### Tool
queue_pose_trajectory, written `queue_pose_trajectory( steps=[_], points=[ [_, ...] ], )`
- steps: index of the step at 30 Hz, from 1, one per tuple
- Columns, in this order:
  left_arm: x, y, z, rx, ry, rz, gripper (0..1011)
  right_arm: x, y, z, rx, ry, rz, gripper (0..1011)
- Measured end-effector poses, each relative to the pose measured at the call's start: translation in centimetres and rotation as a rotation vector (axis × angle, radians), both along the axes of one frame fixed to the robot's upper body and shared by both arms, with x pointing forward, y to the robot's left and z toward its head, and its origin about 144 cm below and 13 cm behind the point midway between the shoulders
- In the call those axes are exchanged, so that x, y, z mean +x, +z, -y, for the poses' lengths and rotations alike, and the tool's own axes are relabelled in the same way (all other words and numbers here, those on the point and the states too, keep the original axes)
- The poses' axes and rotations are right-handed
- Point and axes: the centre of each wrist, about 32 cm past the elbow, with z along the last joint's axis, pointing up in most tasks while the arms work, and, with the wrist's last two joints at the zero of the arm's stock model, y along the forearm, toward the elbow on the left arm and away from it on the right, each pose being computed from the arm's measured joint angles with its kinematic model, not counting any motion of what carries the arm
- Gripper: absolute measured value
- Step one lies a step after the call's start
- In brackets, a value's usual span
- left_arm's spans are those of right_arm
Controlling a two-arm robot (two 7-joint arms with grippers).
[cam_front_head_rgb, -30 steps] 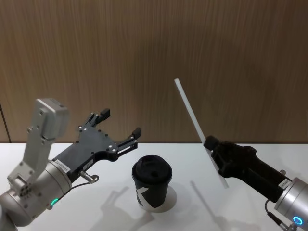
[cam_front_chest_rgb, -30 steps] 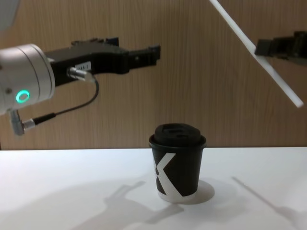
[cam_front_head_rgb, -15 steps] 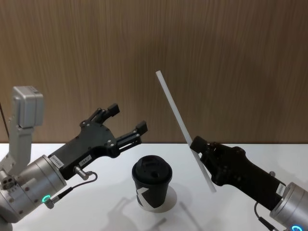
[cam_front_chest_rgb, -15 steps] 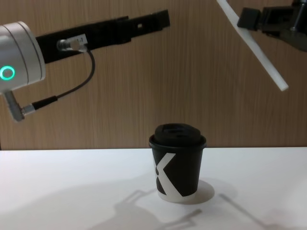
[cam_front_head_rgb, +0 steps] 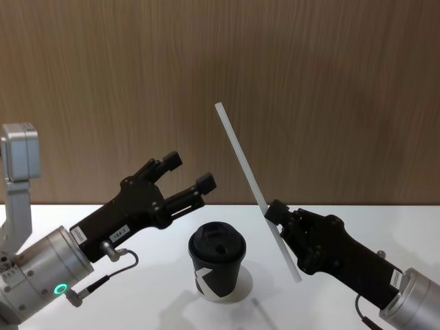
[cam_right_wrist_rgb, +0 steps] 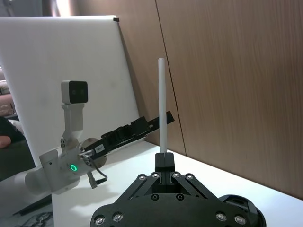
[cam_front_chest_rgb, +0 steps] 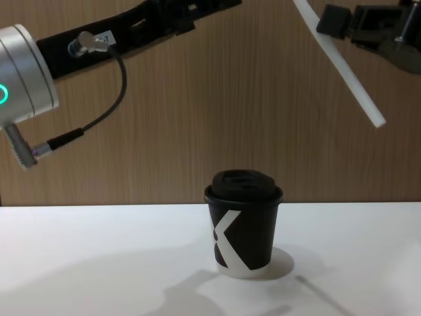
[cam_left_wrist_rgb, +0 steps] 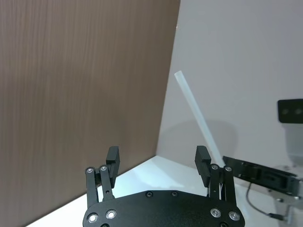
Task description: Pick up the straw with one hand, pass it to the other hand, and insert it into the cup.
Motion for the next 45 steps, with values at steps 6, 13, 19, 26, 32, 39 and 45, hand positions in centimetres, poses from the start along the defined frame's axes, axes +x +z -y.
queue_pose_trajectory(
  steps=[6,13,19,26,32,39,45],
  points=[
    [0.0,-0.4,0.0,-0.035,-0.037,-0.028,1003,0.1,-0.4,-0.1,0.013,-0.001,0.003,0],
    [0.0,-0.9,0.1,-0.064,-0.071,-0.06,1003,0.4,-0.9,-0.2,0.028,-0.002,0.007,0],
    [0.0,-1.4,0.2,-0.08,-0.095,-0.084,1003,0.5,-1.2,-0.3,0.035,0.001,0.007,0],
    [0.1,-1.8,0.6,-0.095,-0.123,-0.107,1003,0.5,-1.5,-0.4,0.04,0.011,0.008,0],
    [0.2,-2.0,1.0,-0.105,-0.145,-0.119,1003,0.5,-1.8,-0.6,0.039,0.023,0.006,0],
    [0.3,-2.2,1.5,-0.115,-0.166,-0.126,1003,0.4,-2.1,-0.7,0.035,0.037,0.0,0],
    [0.5,-2.2,1.9,-0.122,-0.183,-0.128,1003,0.3,-2.3,-0.8,0.031,0.05,-0.007,0]
  ],
)
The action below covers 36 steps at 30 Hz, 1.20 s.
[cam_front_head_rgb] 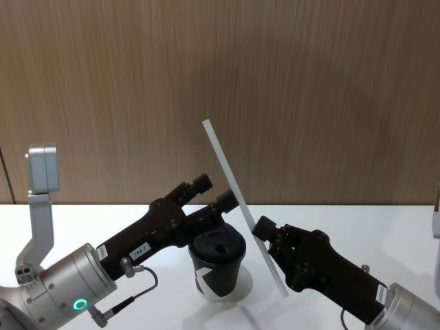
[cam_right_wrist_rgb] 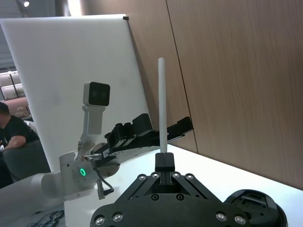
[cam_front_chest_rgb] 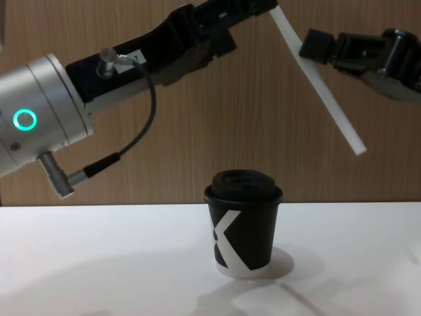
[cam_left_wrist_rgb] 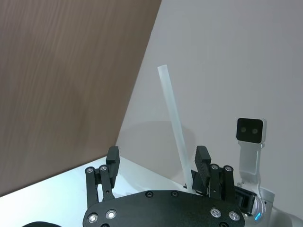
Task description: Pick up the straw with one hand, pass it to the other hand, and insert it into the cup.
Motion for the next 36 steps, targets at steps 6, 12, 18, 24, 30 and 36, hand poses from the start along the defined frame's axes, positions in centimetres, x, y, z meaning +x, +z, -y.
queue_pose_trajectory(
  steps=[6,12,18,24,30,36],
  points=[
    [0.1,0.0,0.4,-0.007,-0.016,0.0,1003,-0.1,-0.1,-0.1,-0.003,0.008,-0.004,0],
    [0.2,-0.1,0.7,-0.021,-0.031,-0.002,1003,-0.1,-0.2,-0.1,-0.007,0.016,-0.007,0],
    [0.2,-0.1,1.1,-0.037,-0.047,-0.005,1003,-0.2,-0.3,-0.2,-0.011,0.025,-0.013,0],
    [0.2,-0.2,1.3,-0.049,-0.055,-0.009,997,-0.2,-0.3,-0.2,-0.015,0.029,-0.018,0],
    [0.2,-0.3,1.4,-0.059,-0.056,-0.01,850,-0.1,-0.3,-0.3,-0.022,0.029,-0.022,0],
    [0.3,-0.3,1.4,-0.069,-0.054,-0.013,706,0.0,-0.3,-0.3,-0.027,0.027,-0.027,0]
  ],
)
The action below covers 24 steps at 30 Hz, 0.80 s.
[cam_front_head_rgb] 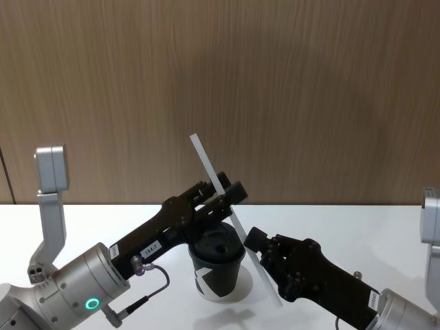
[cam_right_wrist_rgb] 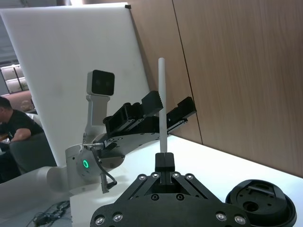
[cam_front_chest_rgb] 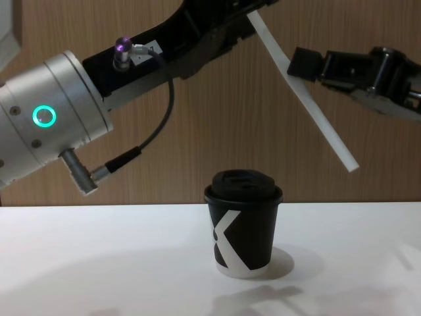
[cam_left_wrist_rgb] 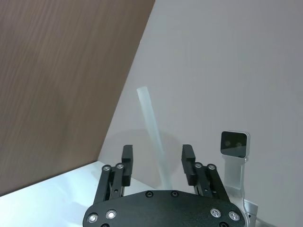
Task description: Pick up the straw with one hand, pass it to the other hand, and insert it into the cup.
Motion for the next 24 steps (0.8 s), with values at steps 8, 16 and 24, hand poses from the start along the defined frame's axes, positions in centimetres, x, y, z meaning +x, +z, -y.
queue_pose_trajectory(
  steps=[8,16,24],
  points=[
    [0.1,-0.05,-0.06,-0.009,0.004,-0.004,450,0.13,0.02,0.02,-0.007,-0.003,-0.005,0],
    [0.17,-0.11,-0.2,-0.014,0.009,-0.007,177,0.26,0.04,0.02,-0.012,-0.007,-0.009,0],
    [0.17,-0.24,-0.4,-0.014,0.016,-0.016,64,0.38,0.08,0.02,-0.015,-0.008,-0.016,0]
  ],
)
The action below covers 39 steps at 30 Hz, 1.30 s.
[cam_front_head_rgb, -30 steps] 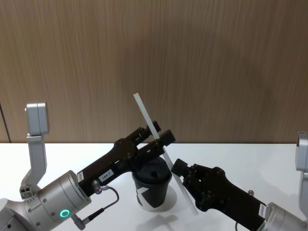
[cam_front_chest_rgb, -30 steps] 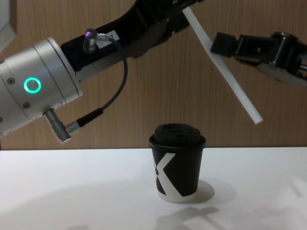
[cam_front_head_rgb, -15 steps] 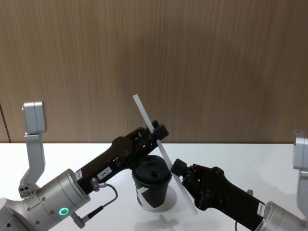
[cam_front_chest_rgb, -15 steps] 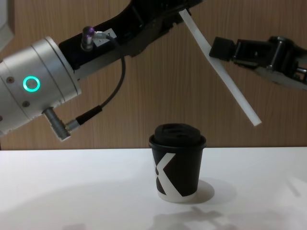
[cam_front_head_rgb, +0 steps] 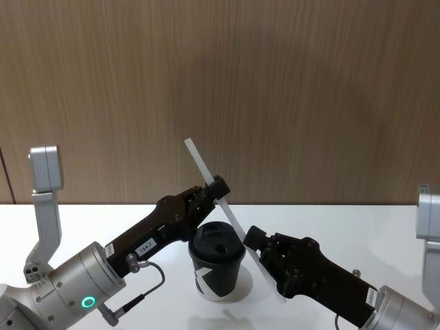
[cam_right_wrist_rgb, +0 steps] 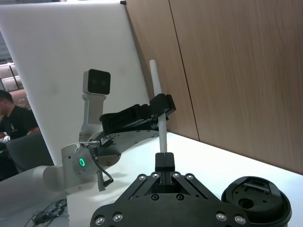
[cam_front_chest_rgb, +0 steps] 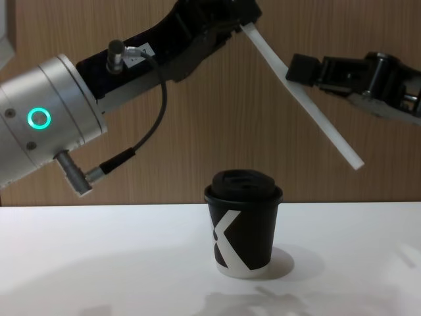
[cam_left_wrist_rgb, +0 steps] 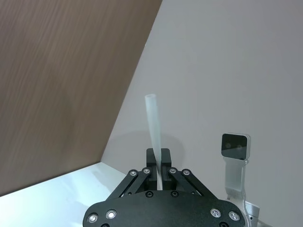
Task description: Pick up the straw with one hand, pass it to the other hand, and insert it into the cup.
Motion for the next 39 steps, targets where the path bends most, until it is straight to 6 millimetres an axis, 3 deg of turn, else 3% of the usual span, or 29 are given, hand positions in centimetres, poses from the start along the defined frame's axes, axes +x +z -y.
queue_pose_trajectory(
  steps=[9,16,29,39],
  points=[
    [-0.1,-0.2,-0.2,-0.002,0.013,-0.012,16,0.0,0.0,0.0,-0.007,-0.001,-0.007,2],
    [-0.3,-0.4,-0.2,-0.006,0.021,-0.017,8,0.0,0.0,0.0,-0.012,-0.002,-0.009,152],
    [-0.7,-0.3,-0.4,-0.014,0.057,-0.003,8,0.0,-0.1,0.0,-0.013,-0.003,-0.001,590],
    [-0.8,1.7,-1.6,0.035,0.141,0.09,8,-0.2,-0.3,0.1,-0.013,-0.007,-0.001,890]
  ],
)
